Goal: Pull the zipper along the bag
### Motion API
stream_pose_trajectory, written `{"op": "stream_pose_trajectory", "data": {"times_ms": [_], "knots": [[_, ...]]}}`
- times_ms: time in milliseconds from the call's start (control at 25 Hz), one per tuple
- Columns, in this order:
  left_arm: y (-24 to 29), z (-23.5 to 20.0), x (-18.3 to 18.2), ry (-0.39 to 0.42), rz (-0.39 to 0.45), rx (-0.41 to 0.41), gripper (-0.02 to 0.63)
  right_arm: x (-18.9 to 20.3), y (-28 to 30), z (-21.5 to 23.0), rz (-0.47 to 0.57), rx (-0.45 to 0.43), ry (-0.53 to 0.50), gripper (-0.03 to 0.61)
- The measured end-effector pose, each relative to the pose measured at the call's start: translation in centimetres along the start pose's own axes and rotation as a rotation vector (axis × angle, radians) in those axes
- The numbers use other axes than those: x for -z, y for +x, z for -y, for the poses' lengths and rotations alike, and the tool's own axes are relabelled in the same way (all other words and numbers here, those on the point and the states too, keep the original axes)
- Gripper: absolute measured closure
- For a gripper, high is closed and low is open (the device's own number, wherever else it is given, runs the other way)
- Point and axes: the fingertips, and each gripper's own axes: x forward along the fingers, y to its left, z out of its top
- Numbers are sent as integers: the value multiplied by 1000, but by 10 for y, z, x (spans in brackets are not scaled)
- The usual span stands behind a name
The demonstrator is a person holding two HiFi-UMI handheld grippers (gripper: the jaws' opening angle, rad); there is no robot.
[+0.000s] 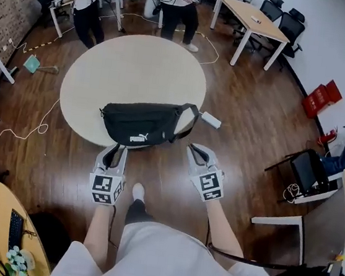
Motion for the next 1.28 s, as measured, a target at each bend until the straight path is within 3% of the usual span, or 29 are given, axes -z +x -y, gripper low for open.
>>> {"op": "stream_pose_trajectory", "data": {"times_ms": [240, 520, 640, 880, 1280], "knots": [[-119, 144, -5, 95, 32, 34, 574, 5, -157, -60, 108, -107, 1, 586], [-189, 239, -21, 111, 32, 18, 597, -22, -268, -90, 118, -94, 86, 586], [-208, 253, -34, 73, 63, 12, 597, -39, -294, -101, 129, -78, 86, 586], [-259, 258, -26, 26, 76, 24, 597, -48, -322, -143, 121, -63, 164, 586], [-319, 211, -33, 102, 129, -31, 597, -93, -304, -217, 158, -120, 132, 586]]}}
